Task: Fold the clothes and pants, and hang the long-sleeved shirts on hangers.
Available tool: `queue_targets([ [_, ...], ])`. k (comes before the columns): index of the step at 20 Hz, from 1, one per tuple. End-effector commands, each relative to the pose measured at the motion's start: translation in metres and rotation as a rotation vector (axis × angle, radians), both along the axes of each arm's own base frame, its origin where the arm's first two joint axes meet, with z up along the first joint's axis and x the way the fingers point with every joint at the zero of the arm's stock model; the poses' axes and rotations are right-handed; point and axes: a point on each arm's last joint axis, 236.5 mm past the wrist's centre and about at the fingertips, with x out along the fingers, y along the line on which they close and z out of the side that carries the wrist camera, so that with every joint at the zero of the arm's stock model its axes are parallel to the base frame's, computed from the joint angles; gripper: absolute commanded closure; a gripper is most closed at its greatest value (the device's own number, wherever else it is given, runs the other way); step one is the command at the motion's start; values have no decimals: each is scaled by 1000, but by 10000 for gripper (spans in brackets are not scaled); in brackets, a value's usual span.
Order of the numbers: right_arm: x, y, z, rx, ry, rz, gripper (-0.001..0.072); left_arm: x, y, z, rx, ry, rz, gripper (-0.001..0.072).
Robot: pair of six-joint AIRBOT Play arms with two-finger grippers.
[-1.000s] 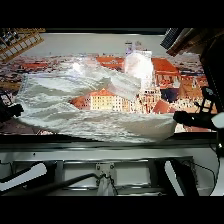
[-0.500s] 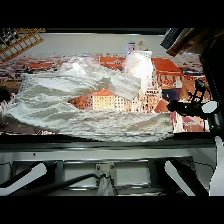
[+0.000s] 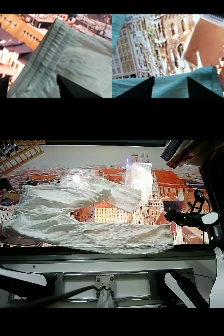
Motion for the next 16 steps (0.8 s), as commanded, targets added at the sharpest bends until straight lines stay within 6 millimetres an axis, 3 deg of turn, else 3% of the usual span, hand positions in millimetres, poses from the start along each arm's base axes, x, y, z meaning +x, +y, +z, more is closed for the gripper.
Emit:
queue_targets([
  [1, 7, 20, 10, 86, -39, 19, 243, 29, -2, -40, -1, 46, -95, 59],
  [3, 7, 30, 10, 83, -40, 49, 243, 43, -12, -61, 31, 70, -200, 59],
  [7, 8, 55, 11, 82, -47, 121, 243, 61, -23, -96, 14, 84, -214, 58],
  [14, 12, 68, 14, 78, -68, 147, 243, 69, -20, -113, 15, 77, -207, 68],
  [15, 13, 68, 14, 78, -71, 144, 243, 68, -19, -116, 12, 83, -206, 91],
  [16, 15, 67, 15, 79, -78, 139, 243, 66, -20, -119, 5, 95, -206, 251],
])
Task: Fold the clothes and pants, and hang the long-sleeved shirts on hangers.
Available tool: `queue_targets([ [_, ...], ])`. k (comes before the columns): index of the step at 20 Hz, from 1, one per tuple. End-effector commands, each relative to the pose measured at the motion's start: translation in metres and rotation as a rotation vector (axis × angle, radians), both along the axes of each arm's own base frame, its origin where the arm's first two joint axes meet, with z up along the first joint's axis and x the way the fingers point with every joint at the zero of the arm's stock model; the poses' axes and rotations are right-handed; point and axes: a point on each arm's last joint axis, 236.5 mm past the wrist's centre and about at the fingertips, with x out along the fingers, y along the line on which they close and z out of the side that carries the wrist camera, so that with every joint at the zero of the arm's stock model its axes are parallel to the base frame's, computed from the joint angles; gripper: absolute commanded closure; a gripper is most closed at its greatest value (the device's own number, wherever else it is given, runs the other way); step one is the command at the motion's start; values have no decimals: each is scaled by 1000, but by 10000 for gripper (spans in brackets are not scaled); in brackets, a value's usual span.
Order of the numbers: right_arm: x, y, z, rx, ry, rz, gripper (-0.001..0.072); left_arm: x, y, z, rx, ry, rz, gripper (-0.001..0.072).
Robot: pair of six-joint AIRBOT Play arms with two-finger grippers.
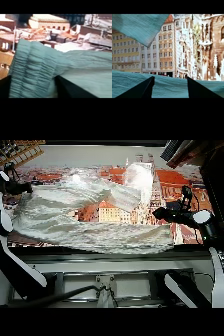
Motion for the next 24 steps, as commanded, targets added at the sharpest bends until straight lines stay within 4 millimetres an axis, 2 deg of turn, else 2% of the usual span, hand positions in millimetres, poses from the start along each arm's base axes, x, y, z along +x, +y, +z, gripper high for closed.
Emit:
queue_targets([
  [1, 5, 0, 3, 7, -16, -21, 244, -4, -1, -8, -10, 24, 0, 405],
  [4, 15, -6, -1, 35, -6, -102, 268, -3, -2, 3, -6, 14, -3, 670],
  [5, 17, -6, -10, 47, 25, -116, 267, -2, -2, 10, -2, 4, -4, 689],
  [8, 33, 2, -41, 129, 131, -137, 264, -3, -7, 25, -4, -4, -11, 689],
  [10, 46, 18, -59, 179, 188, -126, 265, -6, -12, 30, -8, 9, -17, 689],
  [12, 55, 43, -75, 176, 232, -61, 265, -7, -14, 36, -8, 7, -20, 689],
  [15, 72, 84, -89, 164, 252, 30, 265, -8, -15, 40, -8, 8, -22, 689],
  [17, 84, 102, -97, 163, 262, 49, 265, -9, -15, 41, -9, 10, -22, 689],
  [20, 90, 110, -108, 166, 292, 51, 266, -8, -16, 44, -14, 0, -20, 689],
  [24, 88, 116, -115, 175, 315, 51, 271, -4, -13, 46, -15, -24, -13, 689],
])
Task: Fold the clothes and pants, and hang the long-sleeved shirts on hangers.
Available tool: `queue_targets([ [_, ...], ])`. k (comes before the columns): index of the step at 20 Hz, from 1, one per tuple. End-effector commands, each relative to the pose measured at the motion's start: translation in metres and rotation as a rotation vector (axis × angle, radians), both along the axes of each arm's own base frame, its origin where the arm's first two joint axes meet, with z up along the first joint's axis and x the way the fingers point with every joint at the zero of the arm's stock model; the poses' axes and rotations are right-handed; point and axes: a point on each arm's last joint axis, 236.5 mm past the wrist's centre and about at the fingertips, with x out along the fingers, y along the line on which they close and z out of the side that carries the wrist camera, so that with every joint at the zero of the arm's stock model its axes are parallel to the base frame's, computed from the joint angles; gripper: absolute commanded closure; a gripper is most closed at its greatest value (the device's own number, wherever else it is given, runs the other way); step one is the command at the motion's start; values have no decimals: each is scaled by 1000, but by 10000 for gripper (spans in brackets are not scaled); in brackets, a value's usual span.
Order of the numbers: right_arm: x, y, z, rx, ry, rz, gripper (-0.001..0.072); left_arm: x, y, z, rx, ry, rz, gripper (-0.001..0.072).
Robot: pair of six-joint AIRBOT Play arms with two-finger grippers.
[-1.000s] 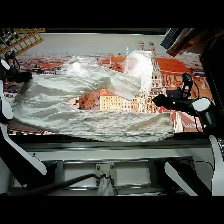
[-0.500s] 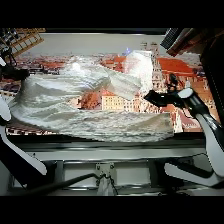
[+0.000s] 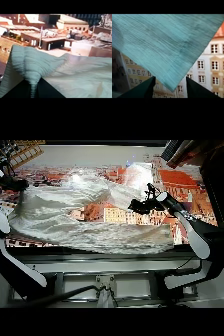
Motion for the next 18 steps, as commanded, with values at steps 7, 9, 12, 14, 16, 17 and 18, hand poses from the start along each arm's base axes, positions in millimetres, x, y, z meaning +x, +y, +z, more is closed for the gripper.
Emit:
queue_targets([
  [7, -6, 11, 1, -43, -10, 71, 692, 1, 4, 4, 1, -15, 9, 689],
  [9, -30, -10, 10, -152, 10, 189, 692, -2, 12, 4, 8, -13, 20, 690],
  [12, -71, -63, 32, -326, 92, 320, 692, -5, 27, 5, 40, -13, 33, 690],
  [14, -86, -101, 55, -422, 108, 326, 692, -5, 32, 6, 44, -22, 41, 690],
  [16, -90, -128, 78, -479, 81, 288, 692, -4, 34, 6, 46, -27, 45, 690],
  [17, -91, -140, 88, -497, 64, 262, 692, -4, 34, 6, 46, -28, 45, 690],
  [18, -93, -150, 95, -509, 56, 243, 692, -3, 34, 7, 42, -31, 54, 690],
])
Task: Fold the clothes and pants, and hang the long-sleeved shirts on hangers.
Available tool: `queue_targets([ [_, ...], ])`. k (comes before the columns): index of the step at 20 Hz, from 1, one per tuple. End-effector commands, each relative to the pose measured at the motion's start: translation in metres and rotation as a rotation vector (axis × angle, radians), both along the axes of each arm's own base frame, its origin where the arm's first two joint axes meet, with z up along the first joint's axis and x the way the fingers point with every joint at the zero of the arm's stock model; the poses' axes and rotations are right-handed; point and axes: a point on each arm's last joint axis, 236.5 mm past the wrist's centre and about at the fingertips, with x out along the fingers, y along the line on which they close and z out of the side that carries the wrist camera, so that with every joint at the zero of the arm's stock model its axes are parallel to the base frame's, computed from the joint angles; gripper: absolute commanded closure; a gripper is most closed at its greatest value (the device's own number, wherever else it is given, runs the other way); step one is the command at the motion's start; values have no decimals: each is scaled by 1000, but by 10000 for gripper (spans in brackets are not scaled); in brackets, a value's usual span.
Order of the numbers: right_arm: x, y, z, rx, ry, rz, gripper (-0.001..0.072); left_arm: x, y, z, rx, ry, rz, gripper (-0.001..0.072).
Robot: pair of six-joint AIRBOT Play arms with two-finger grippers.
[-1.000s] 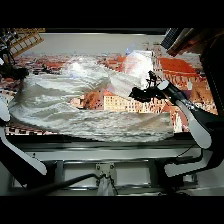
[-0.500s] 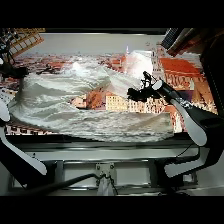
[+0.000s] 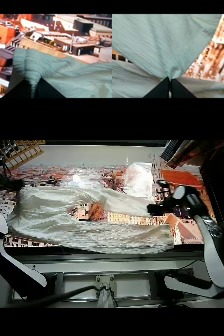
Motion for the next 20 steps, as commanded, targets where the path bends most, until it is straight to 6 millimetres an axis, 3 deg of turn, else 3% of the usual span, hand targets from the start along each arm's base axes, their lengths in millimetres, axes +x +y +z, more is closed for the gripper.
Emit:
queue_targets([
  [1, -24, -53, 28, -117, 3, -30, 693, 2, 4, 3, -3, -17, 36, 690],
  [5, -55, -73, 46, -125, 62, -62, 691, 5, 6, 14, -3, -48, 61, 690],
  [7, -60, -85, 60, -181, 24, -51, 692, 6, 7, 21, 2, -63, 62, 690],
  [9, -53, -95, 69, -229, -40, -32, 693, 6, 3, 23, -14, -66, 62, 690],
  [12, -18, -109, 76, -294, -188, -19, 693, 8, -16, 22, -83, -66, 52, 691],
  [14, -4, -116, 82, -321, -246, -52, 692, 8, -19, 27, -82, -66, 46, 691],
  [17, -8, -124, 91, -343, -247, -113, 692, 7, -11, 45, -50, -95, 51, 691],
  [20, -11, -134, 120, -386, -319, -163, 692, 1, 3, 70, -17, -129, 70, 691],
])
